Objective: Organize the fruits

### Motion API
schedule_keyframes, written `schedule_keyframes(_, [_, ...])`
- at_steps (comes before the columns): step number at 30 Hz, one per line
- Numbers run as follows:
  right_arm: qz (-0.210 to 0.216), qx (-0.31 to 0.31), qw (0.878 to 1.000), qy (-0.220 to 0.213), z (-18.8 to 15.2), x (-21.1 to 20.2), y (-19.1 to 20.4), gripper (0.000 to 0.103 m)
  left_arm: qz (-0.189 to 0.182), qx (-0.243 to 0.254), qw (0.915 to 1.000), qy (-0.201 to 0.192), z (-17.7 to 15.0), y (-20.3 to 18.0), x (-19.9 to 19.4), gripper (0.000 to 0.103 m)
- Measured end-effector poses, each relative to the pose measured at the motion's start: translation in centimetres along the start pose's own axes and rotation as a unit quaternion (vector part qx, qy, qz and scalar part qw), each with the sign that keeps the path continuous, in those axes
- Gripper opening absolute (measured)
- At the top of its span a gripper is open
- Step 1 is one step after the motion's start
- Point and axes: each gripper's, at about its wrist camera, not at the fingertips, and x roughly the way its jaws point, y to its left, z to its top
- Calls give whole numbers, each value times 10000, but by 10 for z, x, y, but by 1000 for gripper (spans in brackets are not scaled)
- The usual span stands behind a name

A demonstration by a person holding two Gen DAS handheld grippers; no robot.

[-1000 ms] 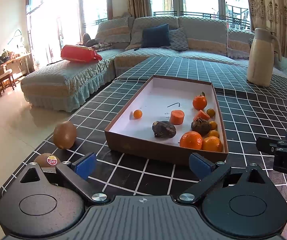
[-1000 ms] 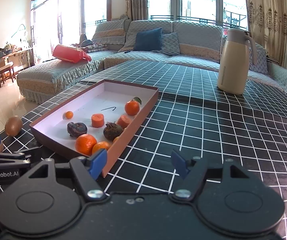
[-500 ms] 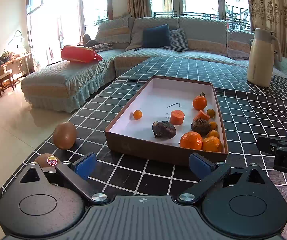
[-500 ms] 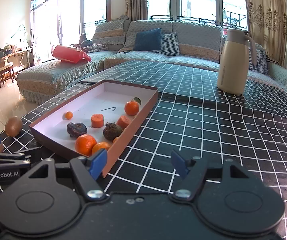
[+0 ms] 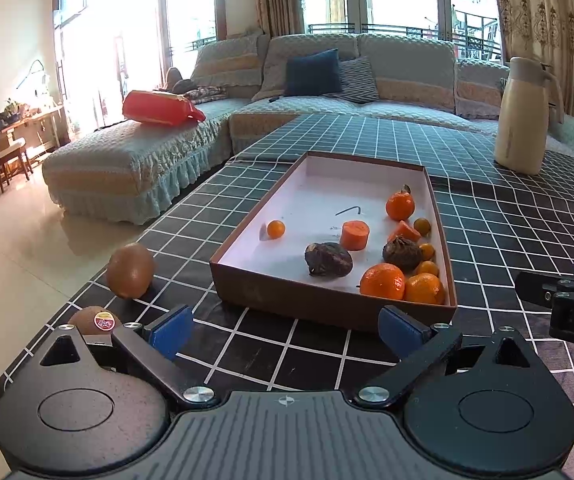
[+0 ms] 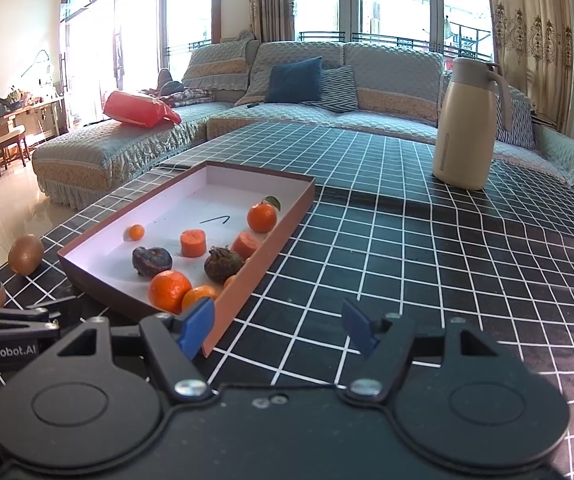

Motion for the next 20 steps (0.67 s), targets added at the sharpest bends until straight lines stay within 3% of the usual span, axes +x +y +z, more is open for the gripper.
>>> schedule_keyframes(11, [-14,13,10000,-23,0,0,-1,69,-13,-90,9998,190,-4,2,6,99])
schedule_keyframes(20, [-40,47,10000,-38,1,-1,-4,69,-108,-53,9999,-42,-3,-1,0,99])
